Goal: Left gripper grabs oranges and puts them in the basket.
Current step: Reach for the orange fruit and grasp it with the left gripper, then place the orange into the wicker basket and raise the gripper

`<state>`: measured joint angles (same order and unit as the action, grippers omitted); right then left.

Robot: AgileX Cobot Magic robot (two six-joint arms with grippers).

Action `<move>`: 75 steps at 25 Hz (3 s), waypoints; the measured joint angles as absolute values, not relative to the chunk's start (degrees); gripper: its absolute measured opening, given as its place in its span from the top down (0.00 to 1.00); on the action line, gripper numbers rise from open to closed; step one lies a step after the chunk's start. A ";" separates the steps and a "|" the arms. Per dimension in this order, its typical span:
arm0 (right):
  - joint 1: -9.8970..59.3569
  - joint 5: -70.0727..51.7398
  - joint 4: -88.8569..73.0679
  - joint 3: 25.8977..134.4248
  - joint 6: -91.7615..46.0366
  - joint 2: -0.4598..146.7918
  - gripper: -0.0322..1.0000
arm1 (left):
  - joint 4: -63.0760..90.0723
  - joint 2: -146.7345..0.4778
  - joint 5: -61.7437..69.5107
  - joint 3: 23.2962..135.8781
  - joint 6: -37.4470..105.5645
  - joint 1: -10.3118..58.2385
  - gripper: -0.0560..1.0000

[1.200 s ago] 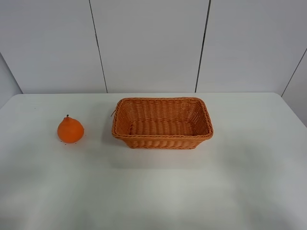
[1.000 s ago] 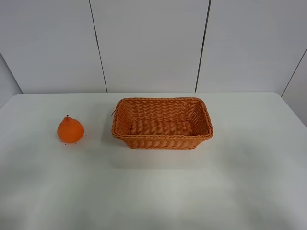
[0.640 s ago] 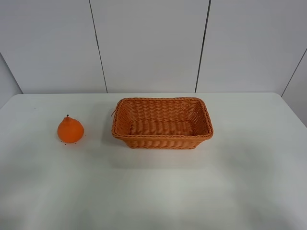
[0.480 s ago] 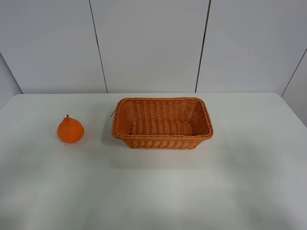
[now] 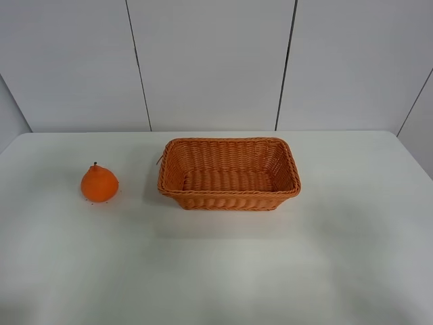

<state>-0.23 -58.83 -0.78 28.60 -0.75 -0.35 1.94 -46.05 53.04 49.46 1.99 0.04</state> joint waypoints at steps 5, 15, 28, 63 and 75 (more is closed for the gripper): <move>-0.23 -58.83 -0.78 28.60 -0.75 -0.35 0.30 | 1.94 -66.88 52.63 61.46 1.99 0.04 0.21; -0.23 -58.83 -0.78 28.60 -0.75 -0.35 0.30 | 1.94 -102.63 56.35 89.02 1.99 0.04 0.21; -0.23 -58.83 -0.78 28.60 -0.75 -0.35 0.30 | 0.59 -125.58 57.64 101.01 4.72 0.04 0.21; -0.23 -58.83 -0.78 28.60 -0.75 -0.35 0.30 | -1.23 -121.38 67.70 109.42 3.89 0.04 0.82; -0.23 -58.83 -0.78 28.60 -0.75 -0.35 0.30 | 1.42 -120.07 68.14 117.97 2.83 10.01 0.82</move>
<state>-0.23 -58.83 -0.78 28.60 -0.75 -0.35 1.42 -120.07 68.14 117.97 2.83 10.01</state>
